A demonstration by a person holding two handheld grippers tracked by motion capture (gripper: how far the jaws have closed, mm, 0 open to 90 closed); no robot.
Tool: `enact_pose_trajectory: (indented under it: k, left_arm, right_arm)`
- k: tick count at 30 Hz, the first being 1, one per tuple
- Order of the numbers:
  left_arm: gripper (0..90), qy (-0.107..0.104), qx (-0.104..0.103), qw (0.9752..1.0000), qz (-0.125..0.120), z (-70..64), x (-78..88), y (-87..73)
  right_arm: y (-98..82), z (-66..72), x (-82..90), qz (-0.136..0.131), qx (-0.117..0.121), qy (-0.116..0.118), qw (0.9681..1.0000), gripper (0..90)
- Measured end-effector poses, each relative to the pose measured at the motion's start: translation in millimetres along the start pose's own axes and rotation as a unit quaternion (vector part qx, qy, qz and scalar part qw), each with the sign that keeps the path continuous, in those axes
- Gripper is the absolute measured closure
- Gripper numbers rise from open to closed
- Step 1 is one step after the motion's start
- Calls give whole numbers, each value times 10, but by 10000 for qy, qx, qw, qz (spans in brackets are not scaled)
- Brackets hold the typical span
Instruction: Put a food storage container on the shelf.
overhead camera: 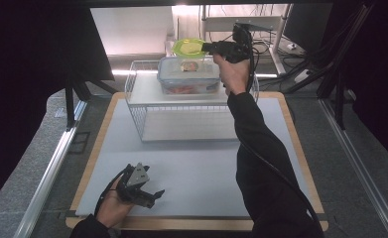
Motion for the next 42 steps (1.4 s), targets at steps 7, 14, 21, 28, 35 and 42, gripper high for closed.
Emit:
enact_pose_trajectory:
  k: [7, 14, 21, 28, 35, 42]
  left_arm:
    - [51, 7, -6, 10000, 7, 0, -3, -2]
    - [51, 5, -1, 10000, -3, 0, -4, -2]
    - [51, 1, -17, 10000, 19, -5, -9, -4]
    - [50, 8, -15, 10000, 25, -7, -17, -4]
    - [48, -1, -3, 10000, 36, -11, -24, -7]
    - [46, 11, -4, 10000, 34, -12, -25, -5]
  right_arm:
    - [-8, -2, 23, 25, 178, 177, 9997, 474]
    - [-34, -3, 77, 81, 481, 355, 9982, 358]
    - [-139, -7, 198, 191, 981, 298, 9945, 241]
    - [-332, -62, 395, 278, 1492, 236, 9881, 181]
    - [-564, -134, 567, 380, 2072, 85, 9775, 85]
    - [-799, -148, 730, 378, 2467, 21, 9684, 62]
Point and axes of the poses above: each handheld gripper's, and its own axes: x roughly backward along the jaws, y roughly out of its top, z roughly to its left, the point moved 8 cm from there along -x, roughly forward along the jaws, and after that the axes turned 5 degrees about x, right-handed, at the moved point
